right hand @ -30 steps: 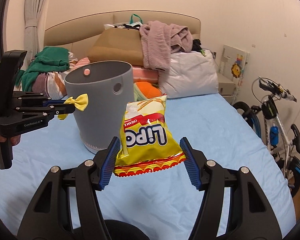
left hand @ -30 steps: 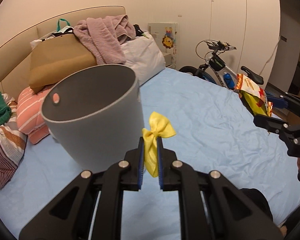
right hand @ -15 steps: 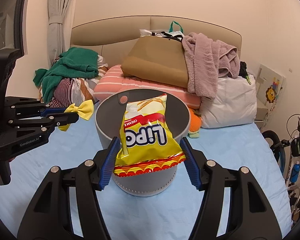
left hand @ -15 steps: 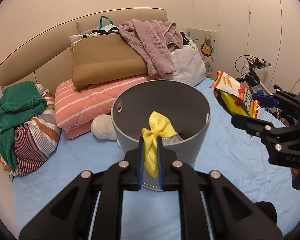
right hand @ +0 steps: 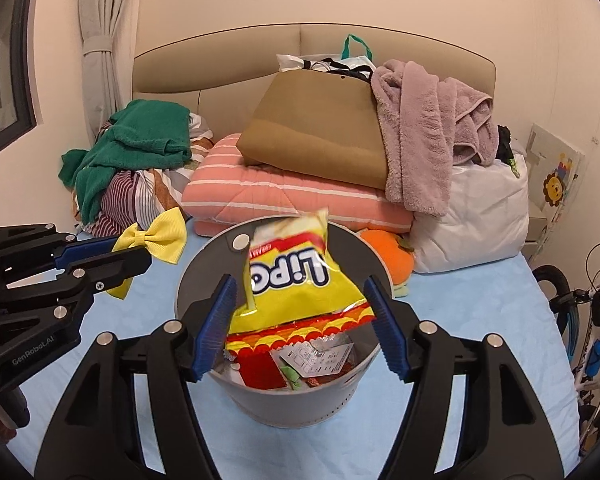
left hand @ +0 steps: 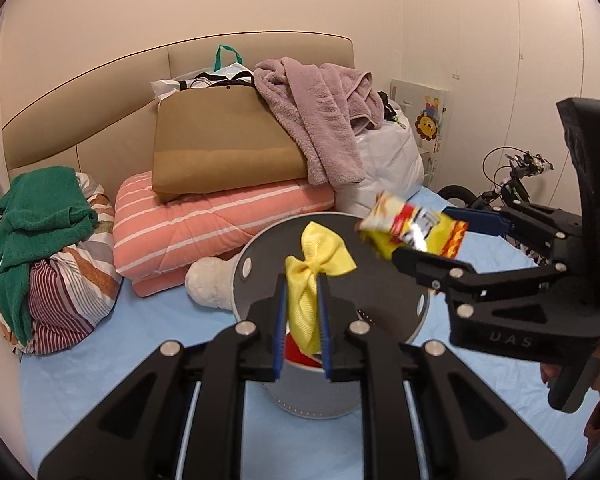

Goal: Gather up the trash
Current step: 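Carry the bow and snack bag to the grey bin and release both inside, then move both open tools away from the bin back over the bed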

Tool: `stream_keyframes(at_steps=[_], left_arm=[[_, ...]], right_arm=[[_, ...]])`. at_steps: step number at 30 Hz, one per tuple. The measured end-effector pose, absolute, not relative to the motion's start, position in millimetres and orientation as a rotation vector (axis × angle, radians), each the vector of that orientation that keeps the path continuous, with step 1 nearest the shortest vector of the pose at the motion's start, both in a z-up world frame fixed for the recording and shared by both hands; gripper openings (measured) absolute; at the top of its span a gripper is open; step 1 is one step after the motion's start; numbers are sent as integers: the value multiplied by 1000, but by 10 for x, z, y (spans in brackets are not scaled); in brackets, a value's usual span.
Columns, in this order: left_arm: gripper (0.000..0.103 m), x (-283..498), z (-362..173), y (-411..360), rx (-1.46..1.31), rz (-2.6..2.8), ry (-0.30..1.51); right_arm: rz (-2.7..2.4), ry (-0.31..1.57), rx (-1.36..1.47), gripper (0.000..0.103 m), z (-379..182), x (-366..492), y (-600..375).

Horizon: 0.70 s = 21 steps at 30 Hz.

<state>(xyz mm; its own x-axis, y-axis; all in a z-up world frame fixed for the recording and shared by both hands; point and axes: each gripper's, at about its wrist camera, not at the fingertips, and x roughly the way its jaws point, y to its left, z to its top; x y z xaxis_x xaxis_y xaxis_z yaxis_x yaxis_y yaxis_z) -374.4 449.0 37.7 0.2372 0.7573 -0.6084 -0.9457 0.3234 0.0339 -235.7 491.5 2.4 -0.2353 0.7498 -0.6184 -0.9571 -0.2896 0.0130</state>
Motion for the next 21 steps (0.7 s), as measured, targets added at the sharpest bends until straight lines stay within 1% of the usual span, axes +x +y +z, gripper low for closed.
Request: stream_keyframes(at_steps=[2,3,4,5,6,7,8,21], left_arm=[[22,-3694,384,4571,-378,1211,588],[32,-3672,384,4601,-378,1213,584],[39,-3659,384,4625,-373,1222,578],[44,-3647,378,4653,-369,1232,576],[57,-3644,375,4677,-366,1241,572],[72,-3638,374,4693,-360,1248,565],[76,-3631,371,4701,-349,1254,555],[76,-3317,208,4645,-317,1180,613]], right_arm=[[1781,482,-608,73,37,-2348,5001],[1778,485,-611,73,38,-2344,5028],[1760,483,-614,73,38,-2331,5050],[1741,478,-612,73,40,-2304,5064],[1732,481,-606,73,38,-2260,5069],[1725,488,-597,73,34,-2210,5068],[1718,496,-584,73,22,-2143,5045],[1628,510,-574,73,-150,-1574,4547]])
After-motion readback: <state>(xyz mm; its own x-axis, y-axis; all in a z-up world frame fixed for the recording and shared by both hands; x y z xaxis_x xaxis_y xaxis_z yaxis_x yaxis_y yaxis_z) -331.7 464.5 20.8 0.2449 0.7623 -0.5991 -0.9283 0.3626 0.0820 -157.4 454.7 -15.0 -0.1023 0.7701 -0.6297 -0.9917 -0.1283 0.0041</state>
